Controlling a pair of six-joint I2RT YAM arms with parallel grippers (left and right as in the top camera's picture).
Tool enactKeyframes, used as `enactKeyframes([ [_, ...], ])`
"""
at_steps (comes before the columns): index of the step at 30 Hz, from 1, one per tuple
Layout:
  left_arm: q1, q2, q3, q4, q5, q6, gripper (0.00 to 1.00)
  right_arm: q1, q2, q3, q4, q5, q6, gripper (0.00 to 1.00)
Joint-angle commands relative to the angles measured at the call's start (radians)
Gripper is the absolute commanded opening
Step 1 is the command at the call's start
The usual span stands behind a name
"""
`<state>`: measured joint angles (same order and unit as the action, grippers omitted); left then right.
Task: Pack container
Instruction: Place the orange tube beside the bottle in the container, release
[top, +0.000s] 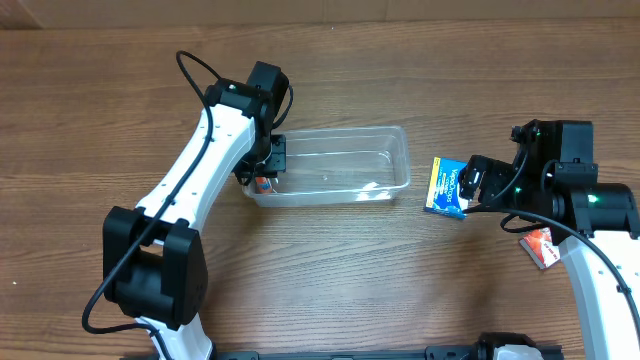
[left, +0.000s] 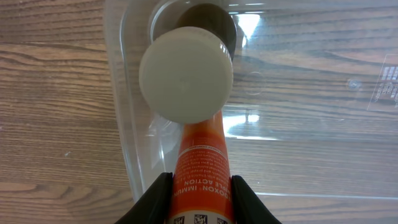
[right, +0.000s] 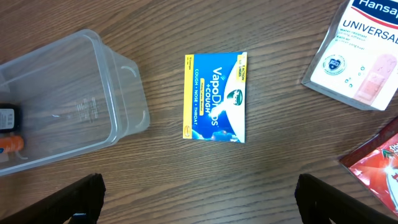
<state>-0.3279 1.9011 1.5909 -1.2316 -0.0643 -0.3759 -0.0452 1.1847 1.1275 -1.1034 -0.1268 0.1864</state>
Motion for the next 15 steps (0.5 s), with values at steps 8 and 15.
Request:
enactKeyframes([
  [8,-0.002,-0.005,-0.036,0.003,0.005,-0.005,0.57,-0.002,-0.004,0.031,-0.002,-0.006,-0.003,1.00],
  [15,0.000,-0.052,0.041,-0.009,0.005,0.021,0.75,-0.002,-0.004,0.031,-0.002,-0.006,-0.003,1.00],
])
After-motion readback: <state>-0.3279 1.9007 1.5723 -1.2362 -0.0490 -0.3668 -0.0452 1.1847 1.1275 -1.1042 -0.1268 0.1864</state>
